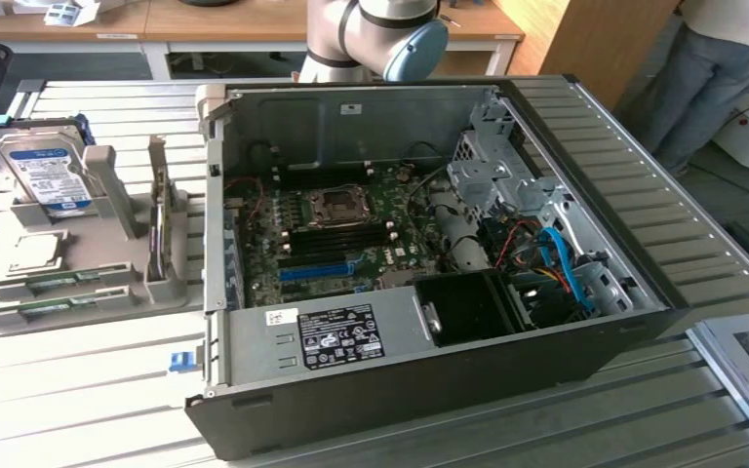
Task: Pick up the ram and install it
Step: 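Pick up the ram and move it above insertion slot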
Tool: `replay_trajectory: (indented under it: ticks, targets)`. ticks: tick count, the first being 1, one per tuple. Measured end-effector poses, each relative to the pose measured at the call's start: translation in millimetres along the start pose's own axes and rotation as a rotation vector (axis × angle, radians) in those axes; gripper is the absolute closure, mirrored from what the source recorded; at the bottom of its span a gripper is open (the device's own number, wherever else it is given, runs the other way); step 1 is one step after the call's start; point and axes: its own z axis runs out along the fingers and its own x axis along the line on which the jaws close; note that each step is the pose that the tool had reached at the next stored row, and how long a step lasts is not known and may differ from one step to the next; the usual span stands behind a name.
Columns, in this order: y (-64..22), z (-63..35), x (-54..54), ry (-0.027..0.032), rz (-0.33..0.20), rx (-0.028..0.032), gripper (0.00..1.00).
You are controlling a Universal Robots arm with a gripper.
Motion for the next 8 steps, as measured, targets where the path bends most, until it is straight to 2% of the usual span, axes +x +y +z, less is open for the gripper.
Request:
replay_trajectory:
  ticks: [8]
  targets:
    - [0.0, 0.0, 0.0, 0.0005, -0.022, -0.0006, 0.90]
